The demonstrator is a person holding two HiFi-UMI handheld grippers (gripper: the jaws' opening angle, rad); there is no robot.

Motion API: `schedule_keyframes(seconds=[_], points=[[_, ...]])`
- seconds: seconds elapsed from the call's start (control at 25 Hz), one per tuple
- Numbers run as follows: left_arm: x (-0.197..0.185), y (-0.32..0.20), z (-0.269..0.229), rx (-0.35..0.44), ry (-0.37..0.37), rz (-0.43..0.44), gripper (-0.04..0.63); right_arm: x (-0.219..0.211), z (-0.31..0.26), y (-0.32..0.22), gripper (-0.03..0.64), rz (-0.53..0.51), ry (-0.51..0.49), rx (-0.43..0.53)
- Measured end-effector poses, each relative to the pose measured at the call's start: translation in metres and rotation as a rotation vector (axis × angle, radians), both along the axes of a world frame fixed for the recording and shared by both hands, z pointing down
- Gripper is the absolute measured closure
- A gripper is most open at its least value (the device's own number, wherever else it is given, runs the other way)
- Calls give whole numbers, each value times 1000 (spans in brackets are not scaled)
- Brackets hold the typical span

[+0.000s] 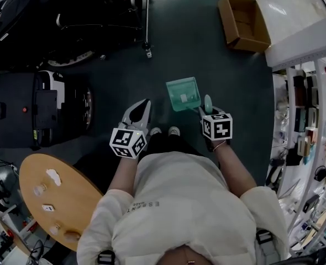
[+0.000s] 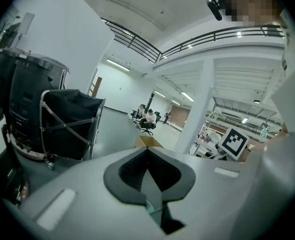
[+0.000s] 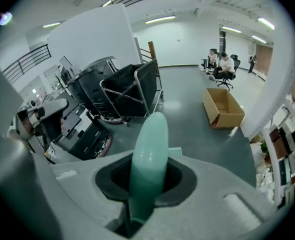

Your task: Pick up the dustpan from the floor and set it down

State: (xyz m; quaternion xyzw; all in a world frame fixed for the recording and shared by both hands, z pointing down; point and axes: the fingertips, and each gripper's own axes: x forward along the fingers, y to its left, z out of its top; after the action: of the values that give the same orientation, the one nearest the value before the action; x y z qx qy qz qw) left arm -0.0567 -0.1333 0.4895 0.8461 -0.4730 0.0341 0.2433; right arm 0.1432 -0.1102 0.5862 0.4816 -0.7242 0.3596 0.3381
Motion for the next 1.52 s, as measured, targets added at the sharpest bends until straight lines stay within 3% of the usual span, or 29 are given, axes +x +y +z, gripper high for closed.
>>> schedule_keyframes(seconds=[0.44,0.88,1.16,1.52], points=[[-16,19,-6,-12,-10,-40,578,-4,7,29,560,-2,-22,-37],[-25,0,3,-24,-15,-104,578,-27,28,-14,560,-106,-19,-54],[-51,-59,18,-45,-9,-139,578,-50,54,-82,560,-130,6,-81],[-76,-184,45,-78,14,-103,578,-80,101,-193,560,-22,7,-134]])
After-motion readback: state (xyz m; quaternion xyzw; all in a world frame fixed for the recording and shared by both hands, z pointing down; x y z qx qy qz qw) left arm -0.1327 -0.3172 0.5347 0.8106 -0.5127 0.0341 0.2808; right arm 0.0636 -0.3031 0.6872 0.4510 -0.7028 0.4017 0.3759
